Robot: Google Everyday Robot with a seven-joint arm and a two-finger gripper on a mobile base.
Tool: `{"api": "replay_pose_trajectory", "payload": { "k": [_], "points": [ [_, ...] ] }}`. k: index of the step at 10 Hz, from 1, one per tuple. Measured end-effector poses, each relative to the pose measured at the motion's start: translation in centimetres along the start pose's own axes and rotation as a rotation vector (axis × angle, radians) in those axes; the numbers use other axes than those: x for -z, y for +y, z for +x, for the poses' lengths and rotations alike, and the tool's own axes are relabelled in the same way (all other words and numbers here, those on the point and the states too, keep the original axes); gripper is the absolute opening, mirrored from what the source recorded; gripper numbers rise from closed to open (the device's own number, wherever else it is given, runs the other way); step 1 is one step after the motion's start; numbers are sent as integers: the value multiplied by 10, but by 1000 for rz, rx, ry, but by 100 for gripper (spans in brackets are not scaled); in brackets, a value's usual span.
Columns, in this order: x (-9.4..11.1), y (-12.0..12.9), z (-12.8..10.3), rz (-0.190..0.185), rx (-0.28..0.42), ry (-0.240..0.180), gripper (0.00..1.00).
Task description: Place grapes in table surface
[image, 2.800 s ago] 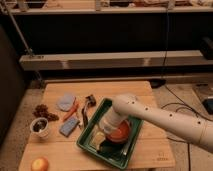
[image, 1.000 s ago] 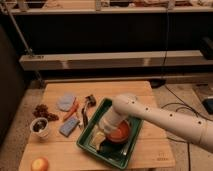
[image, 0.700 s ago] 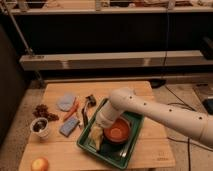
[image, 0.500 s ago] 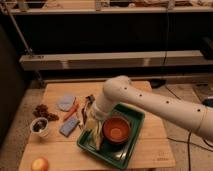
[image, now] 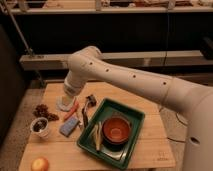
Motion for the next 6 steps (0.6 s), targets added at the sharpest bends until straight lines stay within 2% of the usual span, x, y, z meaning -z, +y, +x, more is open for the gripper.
{"api": "replay_pose_trajectory", "payload": {
  "k": [2, 3, 4, 6],
  "points": [
    [-25, 4, 38, -19, 30, 9, 42],
    [-50, 9, 61, -27, 40, 36, 42],
    [-73, 16, 75, -38, 43, 69, 42],
    [-118, 26, 84, -35, 38, 133, 42]
  ]
}}
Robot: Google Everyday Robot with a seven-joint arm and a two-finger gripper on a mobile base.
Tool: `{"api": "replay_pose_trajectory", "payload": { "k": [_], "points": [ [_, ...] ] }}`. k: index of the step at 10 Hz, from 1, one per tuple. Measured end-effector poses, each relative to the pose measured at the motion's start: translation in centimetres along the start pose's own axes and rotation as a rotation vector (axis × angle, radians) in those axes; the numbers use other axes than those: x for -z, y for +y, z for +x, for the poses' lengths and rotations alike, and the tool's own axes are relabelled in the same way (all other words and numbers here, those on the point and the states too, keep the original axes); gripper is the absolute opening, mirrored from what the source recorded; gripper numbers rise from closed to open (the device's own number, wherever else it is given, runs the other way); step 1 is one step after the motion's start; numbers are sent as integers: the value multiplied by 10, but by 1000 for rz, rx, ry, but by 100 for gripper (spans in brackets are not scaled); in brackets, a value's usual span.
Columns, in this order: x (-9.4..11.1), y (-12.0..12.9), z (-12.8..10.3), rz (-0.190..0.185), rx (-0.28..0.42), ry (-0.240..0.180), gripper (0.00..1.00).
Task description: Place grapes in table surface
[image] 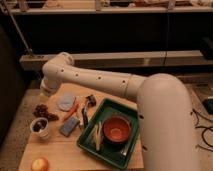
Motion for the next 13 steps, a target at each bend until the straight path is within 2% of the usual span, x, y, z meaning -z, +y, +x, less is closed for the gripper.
{"api": "replay_pose_trajectory", "payload": {
  "k": [1, 2, 4, 6, 8, 9, 13],
  "points": [
    [-24, 6, -4, 10, 7, 26, 41],
    [-39, 10, -4, 25, 24, 25, 36],
    [-63, 10, 7, 65, 60, -11, 35],
    [-72, 18, 7, 80, 49, -21, 52],
    [-77, 27, -7, 114, 12, 0, 74],
    [-83, 26, -11, 127, 6, 4, 79],
    [-108, 26, -23, 146, -16, 3, 80]
  ]
}}
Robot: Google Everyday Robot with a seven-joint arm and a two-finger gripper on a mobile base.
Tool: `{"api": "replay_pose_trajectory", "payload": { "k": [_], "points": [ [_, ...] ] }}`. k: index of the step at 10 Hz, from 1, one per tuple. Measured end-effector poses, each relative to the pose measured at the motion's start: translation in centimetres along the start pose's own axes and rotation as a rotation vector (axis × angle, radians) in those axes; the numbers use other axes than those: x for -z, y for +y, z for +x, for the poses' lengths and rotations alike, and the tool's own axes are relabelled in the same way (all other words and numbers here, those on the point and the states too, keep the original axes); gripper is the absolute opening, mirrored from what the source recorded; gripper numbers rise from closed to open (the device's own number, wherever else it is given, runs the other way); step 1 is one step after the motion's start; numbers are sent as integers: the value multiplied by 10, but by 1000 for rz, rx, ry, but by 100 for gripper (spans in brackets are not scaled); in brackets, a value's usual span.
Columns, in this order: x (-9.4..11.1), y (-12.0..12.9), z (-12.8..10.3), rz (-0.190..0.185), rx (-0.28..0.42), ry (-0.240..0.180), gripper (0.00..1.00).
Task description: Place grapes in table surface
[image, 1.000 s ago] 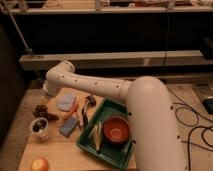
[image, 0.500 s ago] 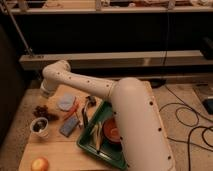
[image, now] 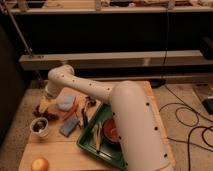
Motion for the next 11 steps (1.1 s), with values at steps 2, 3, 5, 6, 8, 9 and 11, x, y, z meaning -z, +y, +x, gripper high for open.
{"api": "replay_pose_trajectory", "payload": {
  "k": [2, 3, 5, 6, 8, 9, 11],
  "points": [
    [-17, 3, -3, 19, -23, 3, 80],
    [-21, 5, -3, 23, -33, 5, 80],
    [-32, 7, -1, 34, -44, 5, 80],
    [-40, 5, 0, 40, -43, -1, 80],
    [-57, 3, -1, 52, -40, -20, 80],
    [-65, 1, -1, 58, -36, -32, 80],
    [-77, -2, -2, 70, -29, -50, 75]
  ]
}}
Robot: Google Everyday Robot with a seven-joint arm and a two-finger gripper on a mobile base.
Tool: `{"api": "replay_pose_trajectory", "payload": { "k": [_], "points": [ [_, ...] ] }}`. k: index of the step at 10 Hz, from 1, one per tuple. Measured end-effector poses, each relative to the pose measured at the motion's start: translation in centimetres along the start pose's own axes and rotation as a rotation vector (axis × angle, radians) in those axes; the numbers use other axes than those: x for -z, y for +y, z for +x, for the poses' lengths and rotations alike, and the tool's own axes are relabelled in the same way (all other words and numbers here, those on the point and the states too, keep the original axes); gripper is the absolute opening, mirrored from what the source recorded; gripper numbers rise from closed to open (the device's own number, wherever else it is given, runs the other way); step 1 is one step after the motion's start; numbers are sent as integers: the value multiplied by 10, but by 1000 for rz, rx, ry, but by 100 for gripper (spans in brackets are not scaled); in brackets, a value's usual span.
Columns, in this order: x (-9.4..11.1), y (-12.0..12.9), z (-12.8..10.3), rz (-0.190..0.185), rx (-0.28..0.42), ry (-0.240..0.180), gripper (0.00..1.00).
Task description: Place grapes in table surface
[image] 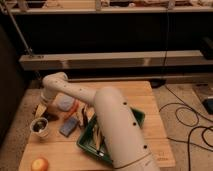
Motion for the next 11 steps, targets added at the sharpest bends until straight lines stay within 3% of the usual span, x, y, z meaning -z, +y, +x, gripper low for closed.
{"api": "replay_pose_trajectory", "payload": {
  "k": [2, 5, 7, 8, 11],
  "points": [
    [-11, -2, -1, 18, 9, -21, 53],
    [-6, 1, -8, 37, 8, -34, 25],
    [20, 5, -12, 55, 10, -38, 5],
    [37, 6, -11, 58, 13, -38, 0],
    [100, 3, -4, 45, 31, -33, 0]
  ]
}}
